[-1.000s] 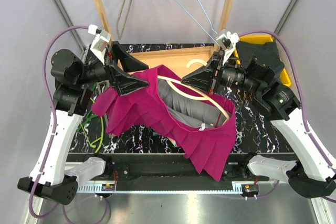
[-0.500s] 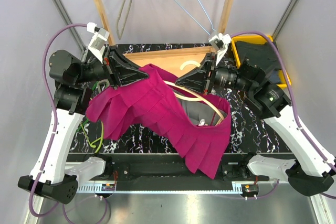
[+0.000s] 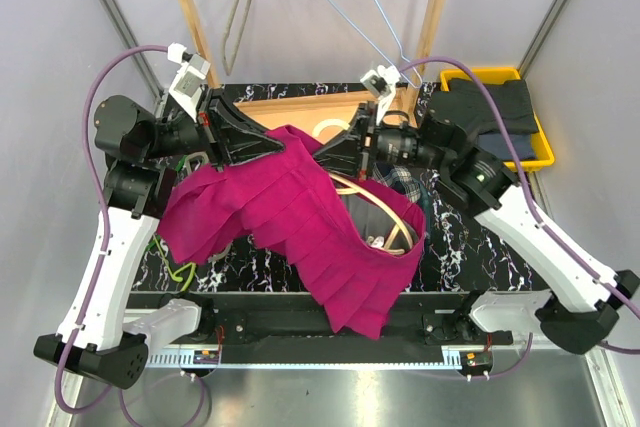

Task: Remove the skirt from the hanger

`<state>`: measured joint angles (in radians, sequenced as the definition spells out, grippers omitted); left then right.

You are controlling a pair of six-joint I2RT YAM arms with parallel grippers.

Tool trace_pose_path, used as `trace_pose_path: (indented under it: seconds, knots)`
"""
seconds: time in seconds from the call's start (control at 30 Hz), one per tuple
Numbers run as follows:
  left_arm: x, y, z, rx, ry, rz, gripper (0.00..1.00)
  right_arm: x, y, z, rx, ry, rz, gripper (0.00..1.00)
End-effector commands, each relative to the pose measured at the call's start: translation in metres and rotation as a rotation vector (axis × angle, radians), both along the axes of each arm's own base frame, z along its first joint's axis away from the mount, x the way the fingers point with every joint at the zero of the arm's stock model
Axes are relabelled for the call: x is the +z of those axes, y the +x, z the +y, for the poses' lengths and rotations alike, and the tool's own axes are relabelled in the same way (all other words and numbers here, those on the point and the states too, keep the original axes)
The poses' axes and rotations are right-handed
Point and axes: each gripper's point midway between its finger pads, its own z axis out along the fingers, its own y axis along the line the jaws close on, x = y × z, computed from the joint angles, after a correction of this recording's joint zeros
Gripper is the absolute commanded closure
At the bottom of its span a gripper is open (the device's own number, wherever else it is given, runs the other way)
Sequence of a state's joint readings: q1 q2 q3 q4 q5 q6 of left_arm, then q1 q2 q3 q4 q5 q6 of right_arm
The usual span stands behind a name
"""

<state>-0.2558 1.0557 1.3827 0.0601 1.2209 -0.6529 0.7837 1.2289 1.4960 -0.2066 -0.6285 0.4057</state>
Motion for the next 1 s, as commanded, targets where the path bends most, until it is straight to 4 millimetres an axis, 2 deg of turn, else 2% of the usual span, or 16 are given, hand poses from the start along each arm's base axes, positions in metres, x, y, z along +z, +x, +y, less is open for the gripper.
trace_pose_path:
  seconds: [0.0,0.07,0.1,0.17,0.2,0.3,0.53,0.57,0.6,0.63,0.67,0.7,0.77,0.8,0.9,0.97]
  knots:
    - [0.016,-0.011,0.001,-0.001,-0.03,-0.082,0.98,0.048,0.002,0.022,0.031,0.106,-0.103,1.0]
    - [0.015,-0.013,0.001,-0.006,-0.025,-0.083,0.98,0.066,0.003,0.027,0.034,0.131,-0.14,1.0]
    - [0.014,-0.014,0.002,-0.01,-0.022,-0.082,0.98,0.061,0.009,0.037,0.04,0.119,-0.138,1.0]
    - [0.013,-0.016,0.002,-0.013,-0.018,-0.083,0.97,0.08,0.007,0.041,0.053,0.145,-0.169,1.0]
    - [0.012,-0.016,0.002,-0.014,-0.016,-0.081,0.96,0.077,0.011,0.051,0.06,0.134,-0.174,1.0]
    - [0.009,-0.018,0.003,-0.015,-0.008,-0.088,0.96,0.093,0.012,0.056,0.056,0.138,-0.225,1.0]
    - [0.002,-0.018,0.003,-0.012,0.012,-0.104,0.94,0.109,0.027,0.028,-0.106,0.022,-0.377,1.0]
    - [0.002,-0.017,0.003,-0.009,0.012,-0.102,0.93,0.127,0.023,0.019,-0.125,0.045,-0.414,1.0]
    - [0.003,-0.016,0.003,-0.008,0.011,-0.105,0.93,0.128,0.028,0.019,-0.143,0.029,-0.447,1.0]
    - [0.004,-0.017,0.003,-0.009,0.011,-0.111,0.93,0.125,0.032,0.014,-0.177,-0.004,-0.436,1.0]
    - [0.005,-0.018,0.004,-0.009,0.012,-0.12,0.93,0.141,0.029,0.002,-0.213,0.009,-0.49,1.0]
    - [0.005,-0.02,0.005,-0.008,0.02,-0.118,0.93,0.145,0.033,-0.006,-0.25,-0.012,-0.54,1.0]
    - [0.0,-0.02,0.006,0.0,0.042,-0.13,0.92,0.152,0.045,-0.031,-0.387,-0.063,-0.582,1.0]
    - [0.001,-0.022,0.007,0.008,0.047,-0.164,0.91,0.16,0.053,-0.054,-0.497,-0.095,-0.621,1.0]
    - [-0.003,-0.023,0.008,0.018,0.054,-0.155,0.82,0.174,0.059,-0.098,-0.677,-0.139,-0.693,1.0]
    - [-0.005,-0.022,0.008,0.027,0.055,-0.151,0.76,0.183,0.051,-0.121,-0.731,-0.134,-0.713,1.0]
